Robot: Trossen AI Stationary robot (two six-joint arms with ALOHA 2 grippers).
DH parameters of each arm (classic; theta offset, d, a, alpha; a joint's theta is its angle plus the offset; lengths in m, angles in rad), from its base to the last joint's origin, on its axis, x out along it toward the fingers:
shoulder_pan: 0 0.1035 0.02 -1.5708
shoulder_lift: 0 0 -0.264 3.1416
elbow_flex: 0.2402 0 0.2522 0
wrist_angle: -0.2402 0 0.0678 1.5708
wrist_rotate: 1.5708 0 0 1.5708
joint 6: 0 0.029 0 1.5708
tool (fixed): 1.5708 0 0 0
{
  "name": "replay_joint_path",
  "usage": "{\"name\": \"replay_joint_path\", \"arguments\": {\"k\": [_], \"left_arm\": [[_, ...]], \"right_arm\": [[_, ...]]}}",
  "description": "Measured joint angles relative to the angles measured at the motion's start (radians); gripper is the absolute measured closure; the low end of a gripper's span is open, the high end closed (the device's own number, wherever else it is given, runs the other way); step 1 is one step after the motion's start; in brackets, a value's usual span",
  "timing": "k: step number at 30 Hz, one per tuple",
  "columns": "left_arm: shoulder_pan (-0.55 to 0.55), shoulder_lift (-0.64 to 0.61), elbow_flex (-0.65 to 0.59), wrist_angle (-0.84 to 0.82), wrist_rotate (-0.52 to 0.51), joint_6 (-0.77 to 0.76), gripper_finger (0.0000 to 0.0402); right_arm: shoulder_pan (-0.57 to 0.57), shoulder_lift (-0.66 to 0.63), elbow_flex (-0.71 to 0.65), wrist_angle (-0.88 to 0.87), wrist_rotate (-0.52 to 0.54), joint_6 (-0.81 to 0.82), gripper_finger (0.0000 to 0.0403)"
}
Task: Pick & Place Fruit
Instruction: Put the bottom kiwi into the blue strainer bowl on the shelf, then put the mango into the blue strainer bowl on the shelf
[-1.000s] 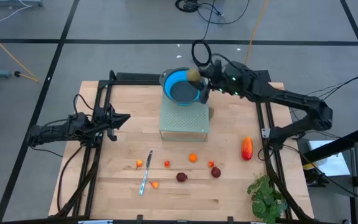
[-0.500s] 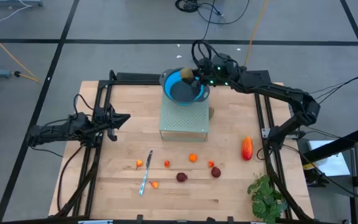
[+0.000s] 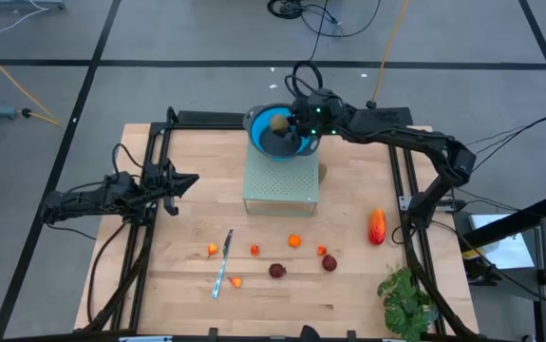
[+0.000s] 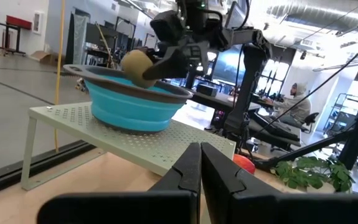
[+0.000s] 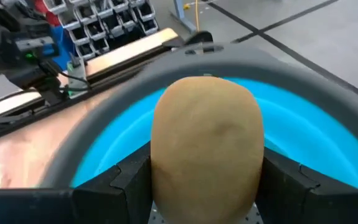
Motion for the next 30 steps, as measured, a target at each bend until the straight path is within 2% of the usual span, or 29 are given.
{"name": "replay_joint_path", "arguments": {"k": [12,30], "left_arm": [[0.0,0.0,0.0,0.0,0.0,0.0,0.0392],[0.0,0.0,0.0,0.0,0.0,0.0,0.0392]], "right_arm": [[-0.001,0.018,0.0,0.004,0.002,-0.027,0.0191],[0.0,0.018,0.0,0.004,-0.001,-0.026,0.0155]]}}
